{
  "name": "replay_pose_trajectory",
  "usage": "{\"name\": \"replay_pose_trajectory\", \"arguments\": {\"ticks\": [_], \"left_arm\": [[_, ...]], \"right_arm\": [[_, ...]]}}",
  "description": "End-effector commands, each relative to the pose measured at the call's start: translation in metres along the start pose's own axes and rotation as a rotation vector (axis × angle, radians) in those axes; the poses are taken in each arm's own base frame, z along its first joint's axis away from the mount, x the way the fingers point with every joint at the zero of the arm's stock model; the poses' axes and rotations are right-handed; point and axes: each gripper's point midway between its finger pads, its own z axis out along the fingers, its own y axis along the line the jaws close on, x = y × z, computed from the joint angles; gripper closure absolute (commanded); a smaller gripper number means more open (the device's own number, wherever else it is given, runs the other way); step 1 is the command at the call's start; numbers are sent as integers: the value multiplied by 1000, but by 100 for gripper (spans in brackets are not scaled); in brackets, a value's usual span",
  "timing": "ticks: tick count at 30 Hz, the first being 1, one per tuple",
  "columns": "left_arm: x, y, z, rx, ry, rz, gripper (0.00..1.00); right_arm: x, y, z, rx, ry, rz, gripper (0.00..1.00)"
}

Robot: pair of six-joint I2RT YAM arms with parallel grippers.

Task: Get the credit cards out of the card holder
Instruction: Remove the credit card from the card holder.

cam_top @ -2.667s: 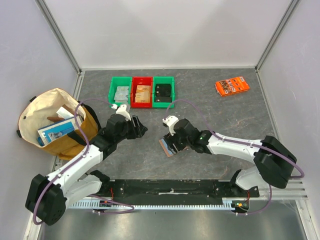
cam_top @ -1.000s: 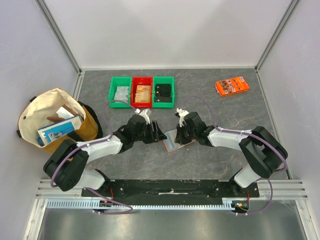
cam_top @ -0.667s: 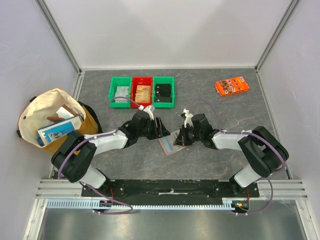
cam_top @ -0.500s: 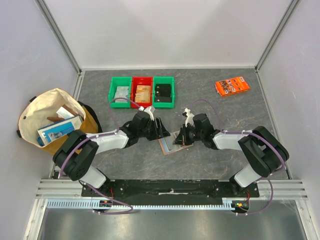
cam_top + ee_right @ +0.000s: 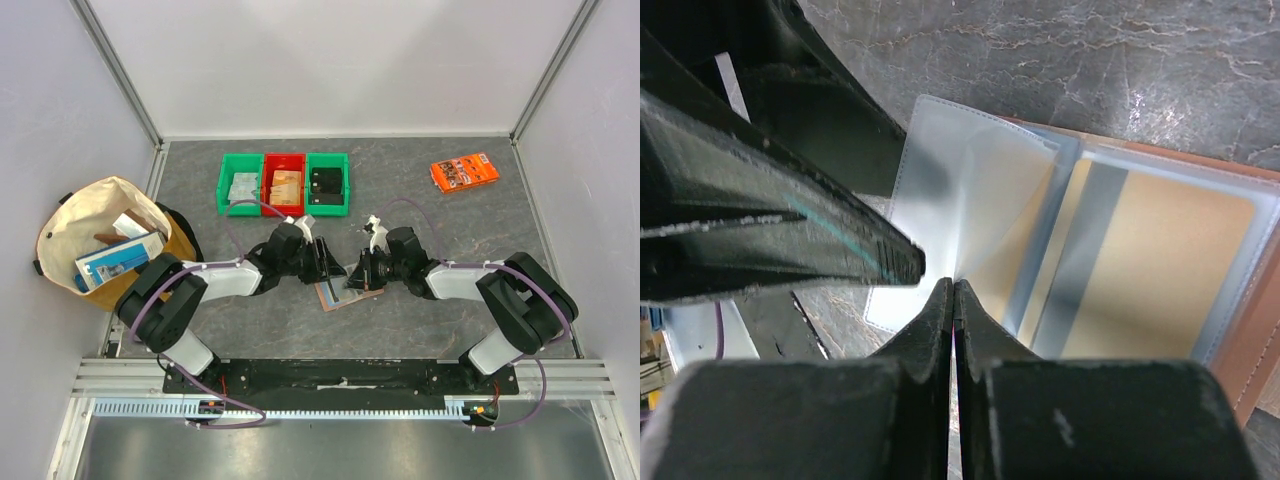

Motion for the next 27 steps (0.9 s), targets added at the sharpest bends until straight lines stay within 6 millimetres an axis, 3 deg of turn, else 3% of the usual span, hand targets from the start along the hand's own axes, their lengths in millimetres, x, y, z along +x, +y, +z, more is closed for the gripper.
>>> {"name": "replay_pose_trajectory", "arguments": {"ticks": [1, 6, 10, 17, 27], "left_arm": [[1, -34, 4, 124, 30, -27, 44], [2, -47, 5, 162, 44, -27, 45], [3, -60, 9, 192, 61, -13, 45], [4, -73, 35, 209, 86, -1, 45], [16, -50, 79, 169, 149, -63, 49]], "right_arm": [[-16, 6, -5, -9, -64, -27, 89], [-44, -1, -30, 146, -181, -122, 59], [-63, -9, -60, 293, -266, -191, 47], [-81, -3, -97, 363, -410, -215, 47], [-77, 9, -96, 280, -434, -195, 50]]}}
